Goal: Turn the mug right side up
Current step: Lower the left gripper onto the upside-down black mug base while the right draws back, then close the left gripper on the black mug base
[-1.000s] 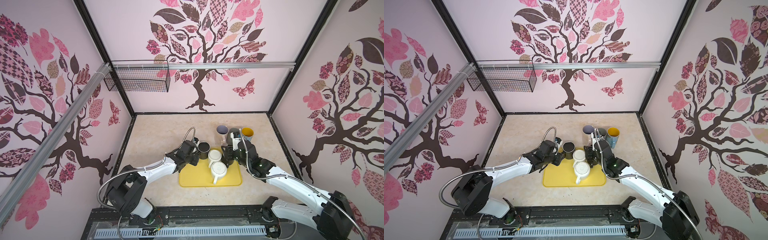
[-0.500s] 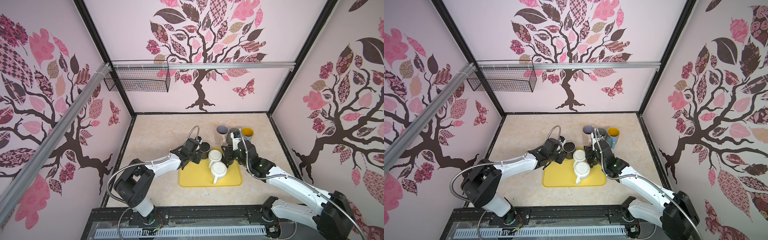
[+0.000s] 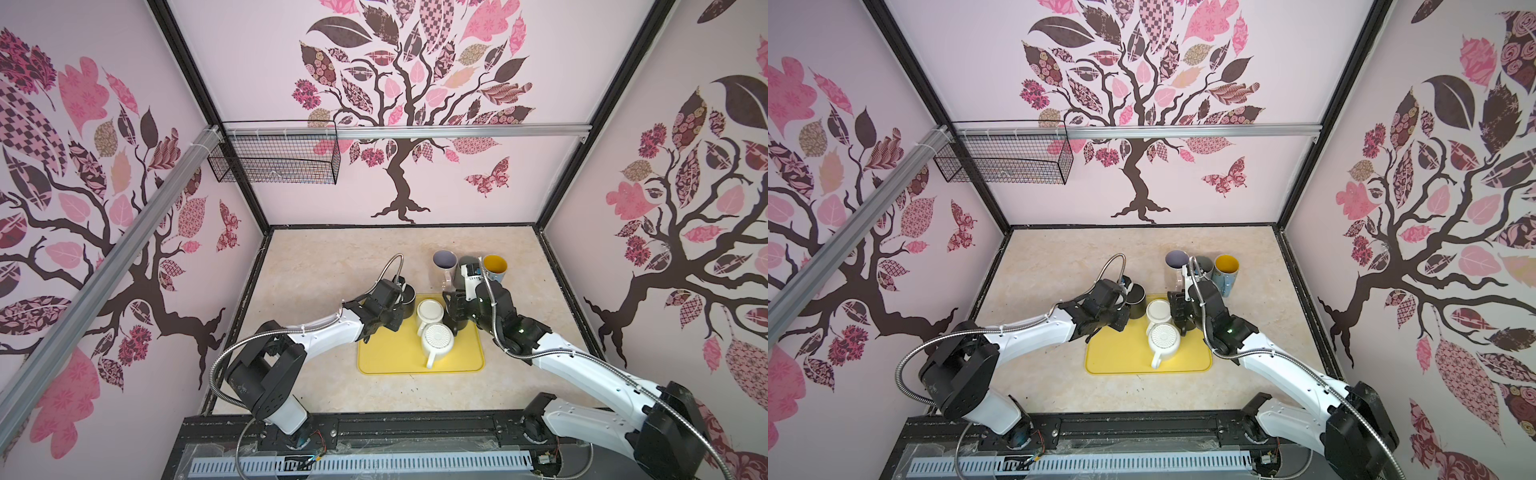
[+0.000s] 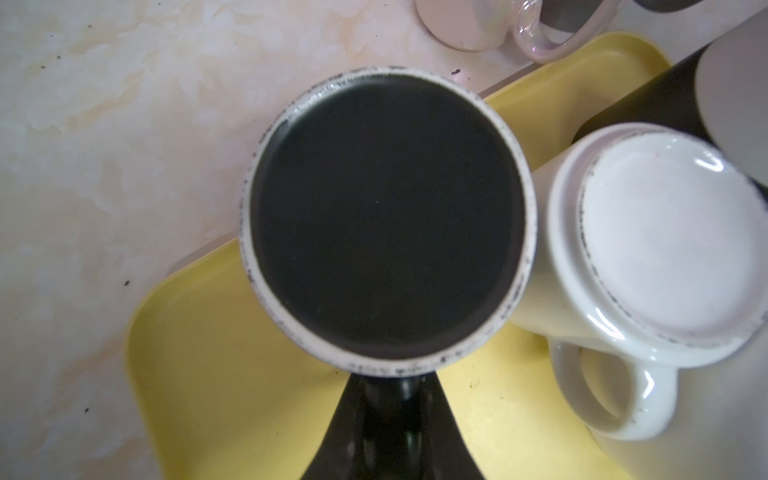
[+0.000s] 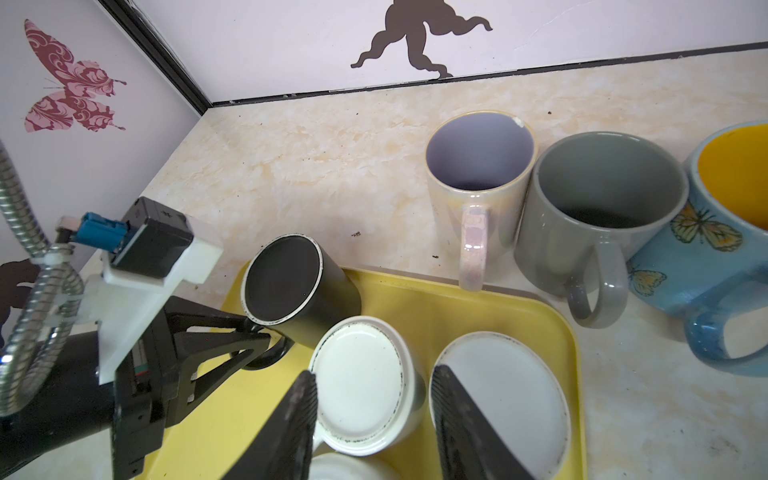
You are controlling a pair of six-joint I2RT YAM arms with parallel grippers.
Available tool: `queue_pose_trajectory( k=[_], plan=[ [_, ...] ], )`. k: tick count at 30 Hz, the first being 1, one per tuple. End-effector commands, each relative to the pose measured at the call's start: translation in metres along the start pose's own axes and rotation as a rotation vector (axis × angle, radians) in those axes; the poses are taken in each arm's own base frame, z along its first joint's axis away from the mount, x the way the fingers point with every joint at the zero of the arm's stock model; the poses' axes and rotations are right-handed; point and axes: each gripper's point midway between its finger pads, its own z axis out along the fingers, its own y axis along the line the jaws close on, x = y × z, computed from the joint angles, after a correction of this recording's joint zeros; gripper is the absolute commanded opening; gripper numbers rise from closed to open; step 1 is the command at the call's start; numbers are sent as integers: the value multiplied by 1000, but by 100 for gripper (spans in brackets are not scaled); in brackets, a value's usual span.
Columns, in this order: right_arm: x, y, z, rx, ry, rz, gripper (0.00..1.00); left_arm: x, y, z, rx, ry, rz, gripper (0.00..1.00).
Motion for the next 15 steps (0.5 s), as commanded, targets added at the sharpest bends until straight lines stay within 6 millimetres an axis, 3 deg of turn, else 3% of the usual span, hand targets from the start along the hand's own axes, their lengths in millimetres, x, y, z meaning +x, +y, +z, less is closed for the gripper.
queue_pose_trajectory(
  k=[1,15],
  plan=[
    [-4,4,-4,-17,-24,-2,49,-17,4,-20,-69,-61,14,14],
    [-1,4,-1,-18,-12,0,49,9,-2,-23,-51,-17,-21,26]
  ],
)
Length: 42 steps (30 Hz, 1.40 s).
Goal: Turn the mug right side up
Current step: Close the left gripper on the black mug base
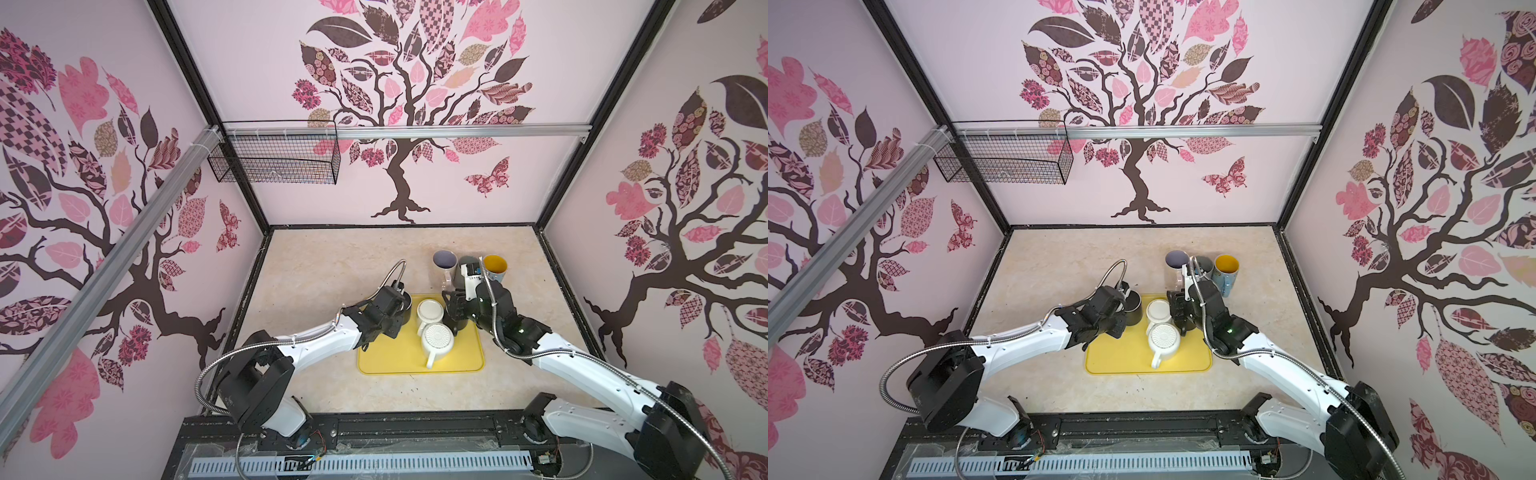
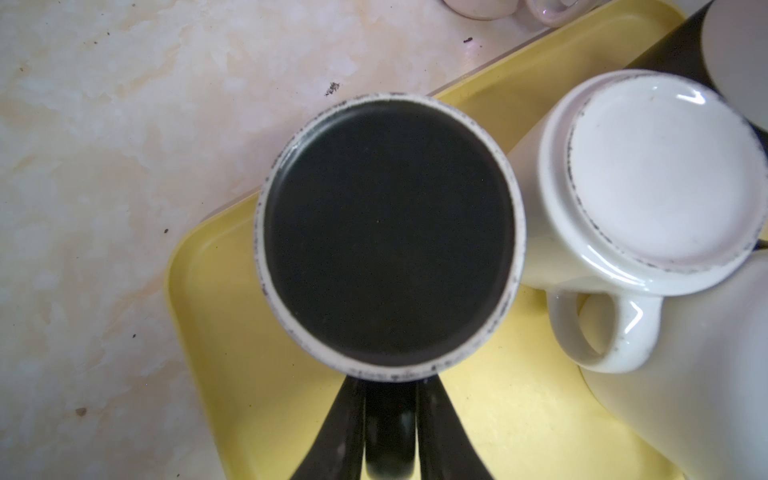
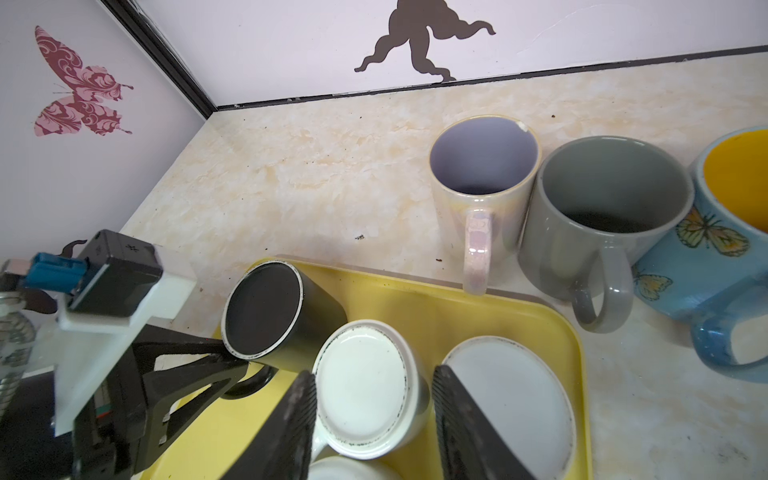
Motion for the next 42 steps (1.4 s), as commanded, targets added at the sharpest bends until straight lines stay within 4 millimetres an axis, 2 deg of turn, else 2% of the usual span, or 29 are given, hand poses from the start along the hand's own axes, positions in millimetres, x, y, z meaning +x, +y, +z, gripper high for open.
queue_pose_trajectory(
  k=[1,7,24,33,38,42],
  plan=[
    [0,2,-1,-8,-7,-2,49,-2,1,-4,-4,-31,-18,28],
    [0,3,-1,-11,-8,-1,50,2,1,-2,-10,-20,-15,36],
    [0,1,-1,-4,-9,-4,50,-5,-1,14,-35,6,6,34],
    [3,2,1,-8,3,-6,50,-15,-4,15,-31,-6,12,27],
    [6,2,4,-10,14,-5,50,-17,-4,16,-29,-5,15,21],
    [6,3,4,-13,17,-6,49,-18,-6,15,-19,-7,20,12]
  ],
)
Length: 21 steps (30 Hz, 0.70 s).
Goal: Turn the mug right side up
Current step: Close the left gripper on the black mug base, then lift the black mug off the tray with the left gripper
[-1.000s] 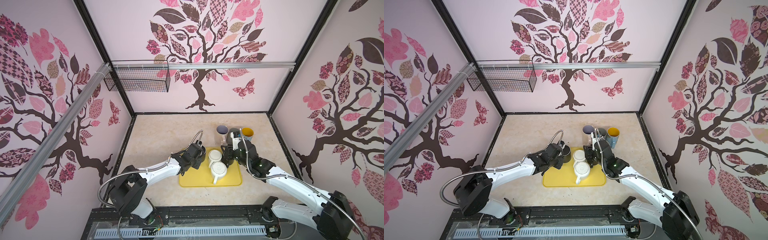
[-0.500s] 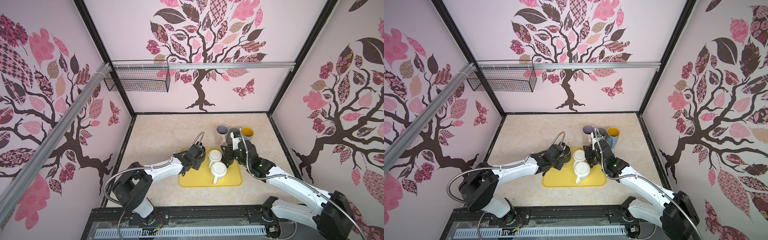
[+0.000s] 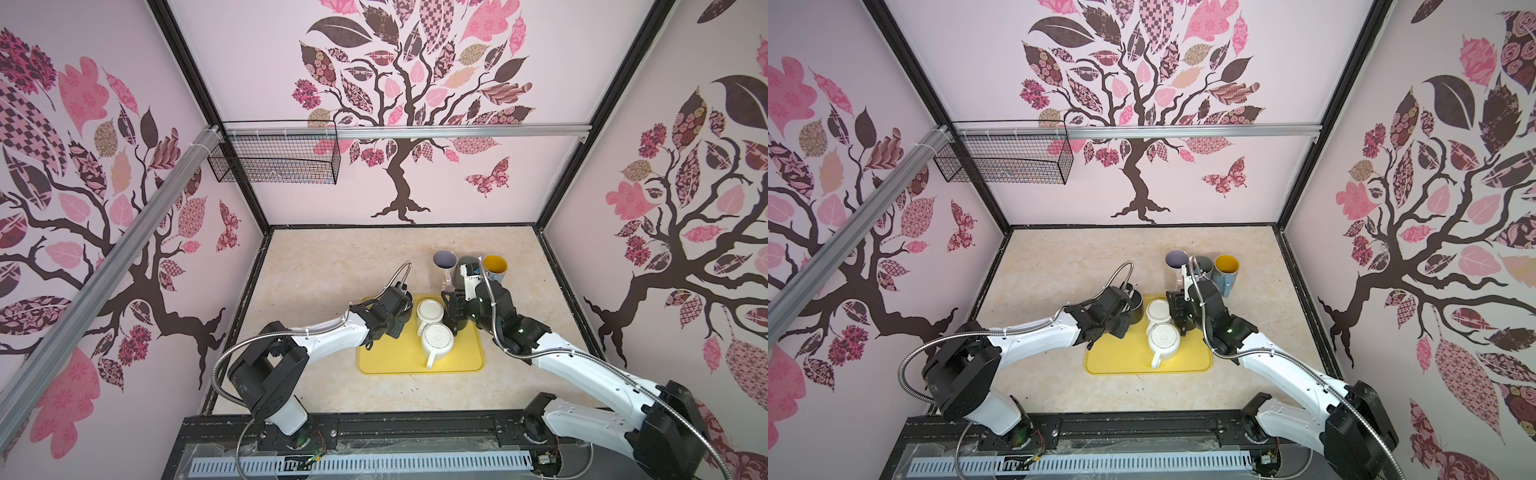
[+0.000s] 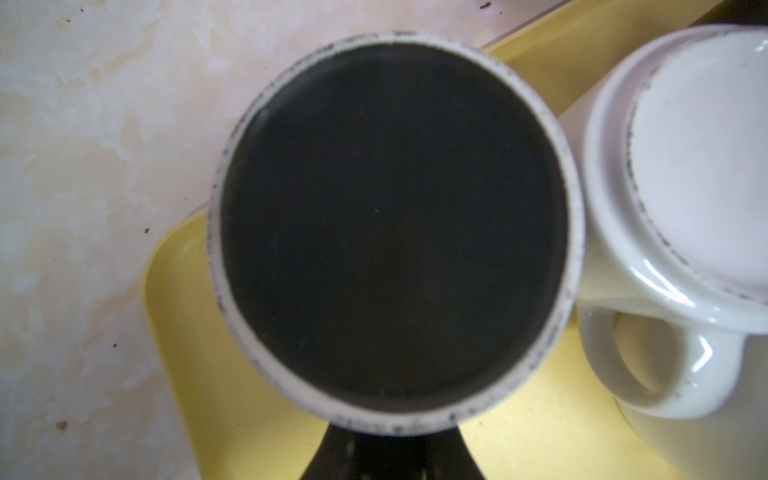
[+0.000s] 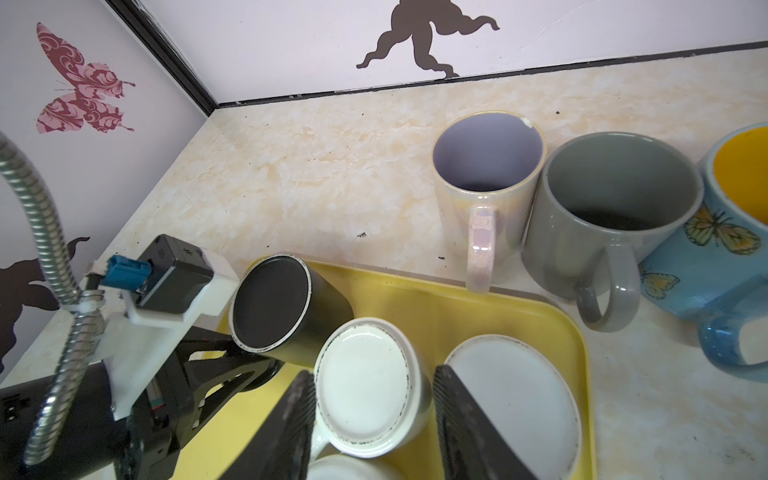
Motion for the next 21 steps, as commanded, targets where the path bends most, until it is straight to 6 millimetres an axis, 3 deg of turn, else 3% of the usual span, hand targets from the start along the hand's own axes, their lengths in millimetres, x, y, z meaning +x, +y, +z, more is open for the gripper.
queue_pose_trajectory(
  k=[1,5,12,21],
  plan=[
    [5,2,3,-11,11,-6,49,-25,-5,-6,13,-58,-1,10],
    [5,3,3,-13,13,-7,49,-28,-5,-8,12,-65,3,0],
    [4,5,1,-26,8,-3,49,-37,7,-27,-36,-103,-1,0],
    [1,10,-4,-53,0,6,49,-53,23,-70,-76,-181,-60,0]
  ],
)
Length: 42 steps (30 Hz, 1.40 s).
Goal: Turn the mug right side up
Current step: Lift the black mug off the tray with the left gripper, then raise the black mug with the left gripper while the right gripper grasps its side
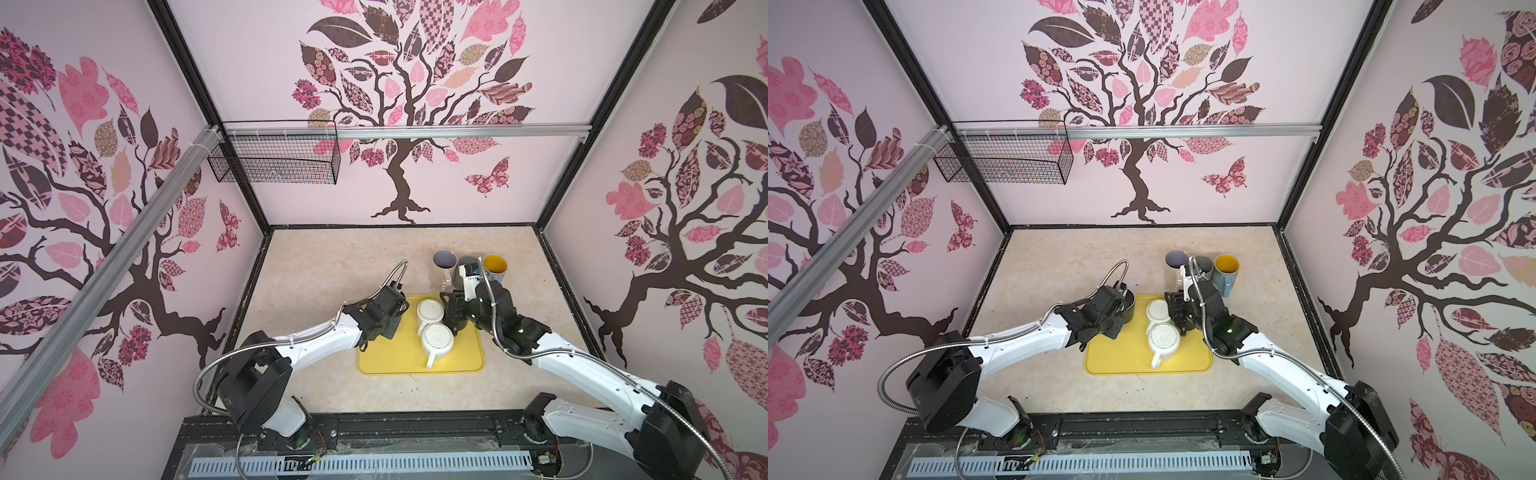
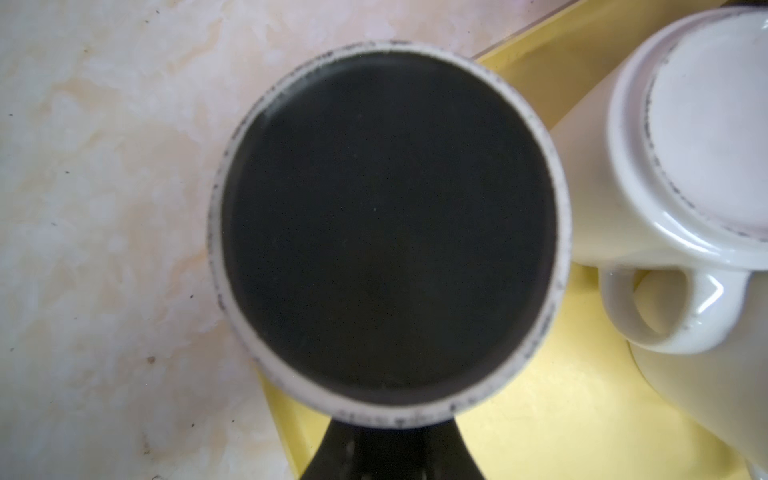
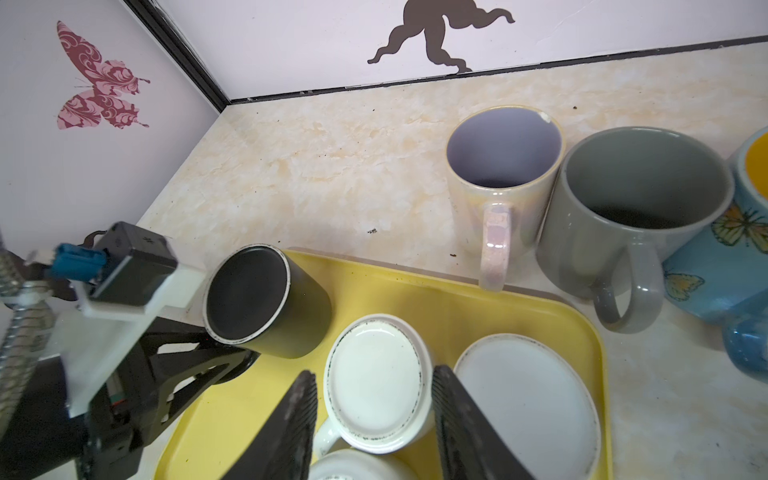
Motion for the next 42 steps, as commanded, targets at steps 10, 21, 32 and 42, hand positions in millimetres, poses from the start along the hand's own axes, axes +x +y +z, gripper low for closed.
queue_pose_trajectory(
  k=[10,21,32,42],
  plan=[
    [-21,10,-21,-43,-78,17,50,-77,14,-112,135,-400,-212,0],
    [-52,28,-62,-181,-239,124,53,-114,12,-251,605,-780,-433,0],
    [-64,81,-105,-609,-314,303,56,-130,-3,-306,991,-929,-543,0],
    [-69,109,-127,-889,-290,454,56,-135,-11,-290,1146,-880,-596,0]
  ],
)
